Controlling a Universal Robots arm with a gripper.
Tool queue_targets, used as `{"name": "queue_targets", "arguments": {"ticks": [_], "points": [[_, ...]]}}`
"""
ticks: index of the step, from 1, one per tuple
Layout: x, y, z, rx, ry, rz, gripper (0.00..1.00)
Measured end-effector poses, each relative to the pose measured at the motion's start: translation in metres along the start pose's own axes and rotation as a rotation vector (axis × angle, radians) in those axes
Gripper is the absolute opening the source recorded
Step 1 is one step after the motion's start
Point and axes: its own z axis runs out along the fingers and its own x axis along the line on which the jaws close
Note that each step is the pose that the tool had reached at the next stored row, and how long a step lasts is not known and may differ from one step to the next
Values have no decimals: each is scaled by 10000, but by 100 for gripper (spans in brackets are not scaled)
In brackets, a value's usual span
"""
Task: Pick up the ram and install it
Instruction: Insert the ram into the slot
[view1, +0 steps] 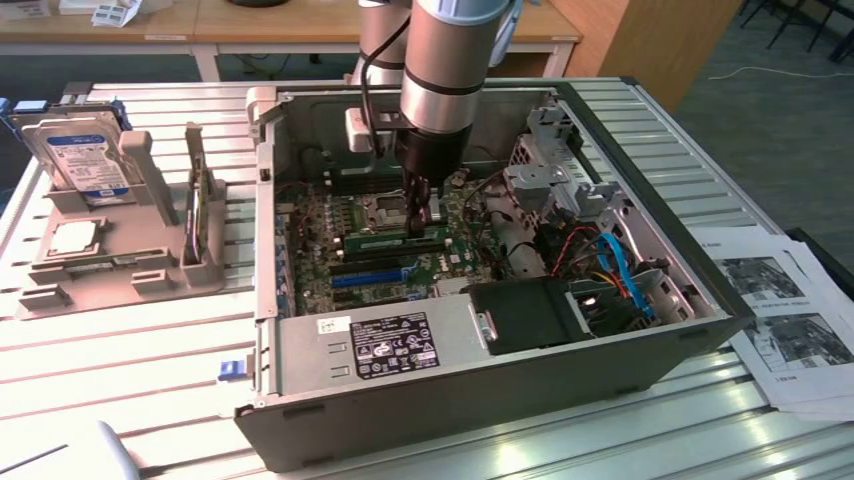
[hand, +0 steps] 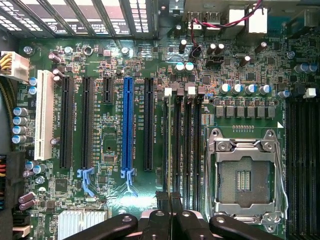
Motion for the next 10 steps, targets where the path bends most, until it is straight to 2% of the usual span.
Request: {"name": "queue_targets", "arguments": {"ticks": [10], "points": [[-13, 0, 3, 0, 0, 2, 12]]}}
